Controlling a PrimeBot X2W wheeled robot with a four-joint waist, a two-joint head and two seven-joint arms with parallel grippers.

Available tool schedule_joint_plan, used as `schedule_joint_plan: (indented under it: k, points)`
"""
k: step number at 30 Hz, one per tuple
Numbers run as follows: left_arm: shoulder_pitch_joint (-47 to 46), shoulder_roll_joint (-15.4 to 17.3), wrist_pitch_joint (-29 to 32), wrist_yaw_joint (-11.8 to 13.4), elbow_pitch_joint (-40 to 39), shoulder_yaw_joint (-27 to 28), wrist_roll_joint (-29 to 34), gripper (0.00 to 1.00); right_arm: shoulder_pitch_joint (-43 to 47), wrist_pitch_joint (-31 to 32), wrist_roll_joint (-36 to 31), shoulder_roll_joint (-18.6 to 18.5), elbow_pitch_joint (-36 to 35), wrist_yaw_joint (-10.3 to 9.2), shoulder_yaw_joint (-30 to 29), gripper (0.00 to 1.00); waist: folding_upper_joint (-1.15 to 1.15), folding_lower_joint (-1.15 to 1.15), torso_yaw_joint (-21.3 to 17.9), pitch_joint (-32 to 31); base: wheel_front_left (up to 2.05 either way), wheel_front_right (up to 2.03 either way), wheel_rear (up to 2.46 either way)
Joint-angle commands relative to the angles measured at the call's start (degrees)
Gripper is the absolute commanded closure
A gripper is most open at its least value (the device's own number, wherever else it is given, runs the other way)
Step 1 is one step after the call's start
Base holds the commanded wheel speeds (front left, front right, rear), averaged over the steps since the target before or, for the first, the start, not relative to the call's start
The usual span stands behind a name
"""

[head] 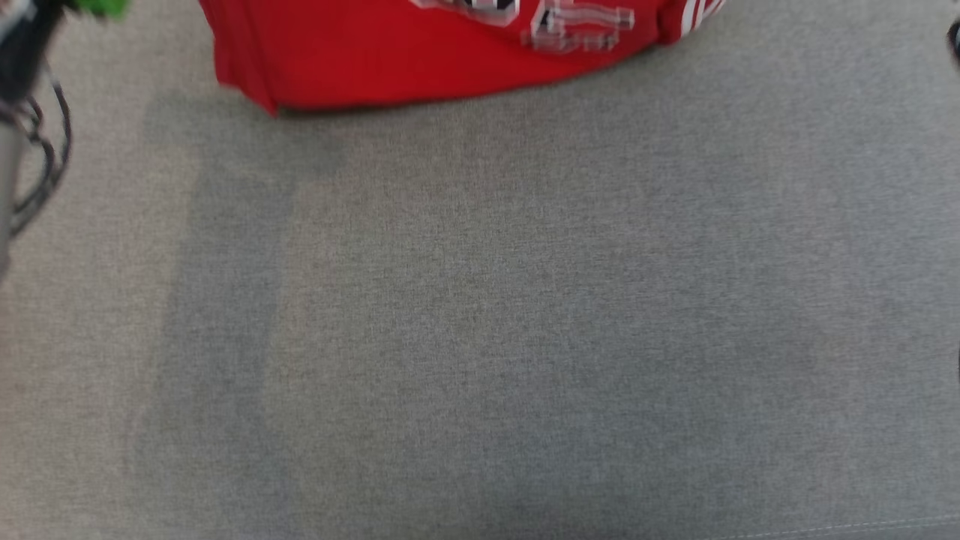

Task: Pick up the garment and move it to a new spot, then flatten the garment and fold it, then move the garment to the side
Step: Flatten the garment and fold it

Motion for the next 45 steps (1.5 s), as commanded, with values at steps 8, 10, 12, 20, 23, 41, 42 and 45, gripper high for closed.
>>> schedule_joint_plan:
  k: [8, 10, 12, 20, 23, 41, 42, 45]
  points:
    - [-18.68, -0.68, -4.66, -0.11, 10.57, -2.75, -2.55, 1.00, -19.76, -4.51, 0.44, -0.97, 11.49, 0.00, 6.43, 1.00, 0.00, -0.01, 1.23, 7.31, 0.00, 0.00, 0.00]
    - [-22.23, -0.39, -5.68, -0.10, 12.57, -3.29, -2.85, 1.00, -23.53, -5.54, 0.80, -1.11, 13.94, 0.00, 7.94, 1.00, 0.00, -0.01, 1.08, 7.44, 0.00, 0.00, 0.00]
    - [-24.95, -0.33, -6.85, -0.06, 14.34, -4.07, -3.52, 1.00, -26.89, -6.78, 1.27, -1.27, 15.70, 0.00, 9.36, 1.00, 0.00, -0.01, 0.92, 7.49, 0.00, 0.00, 0.00]
    - [-29.32, 0.58, -10.52, -0.06, 19.73, -8.61, -7.72, 1.00, -31.48, -9.34, 3.69, -3.13, 19.35, 0.00, 14.74, 1.00, 0.00, -0.01, 0.30, 6.78, 0.00, 0.00, 0.00]
    - [-26.65, 1.23, -10.98, -0.06, 20.67, -11.68, -10.07, 1.00, -28.37, -9.83, 4.52, -3.95, 19.44, 0.00, 17.27, 1.00, 0.00, -0.01, 0.04, 5.76, 0.00, 0.00, 0.00]
    - [6.50, 12.87, -4.04, -0.03, 7.81, -28.32, -30.65, 1.00, 4.21, 3.51, 17.67, -19.82, 5.35, -0.04, 35.51, 1.00, 0.00, -0.01, -1.74, -13.04, 0.00, 0.00, 0.00]
    - [8.34, 13.92, -2.51, -0.03, 6.21, -28.96, -31.81, 1.00, 6.39, 5.67, 18.86, -21.27, 3.46, -0.03, 36.83, 1.00, 0.00, -0.01, -2.01, -14.28, 0.00, 0.00, 0.00]
    - [13.82, 17.01, 1.57, -0.02, 2.54, -30.44, -35.14, 1.00, 12.14, 11.14, 22.46, -24.93, -1.75, -0.04, 39.66, 1.00, 0.00, -0.01, -2.93, -17.47, 0.00, 0.00, 0.00]
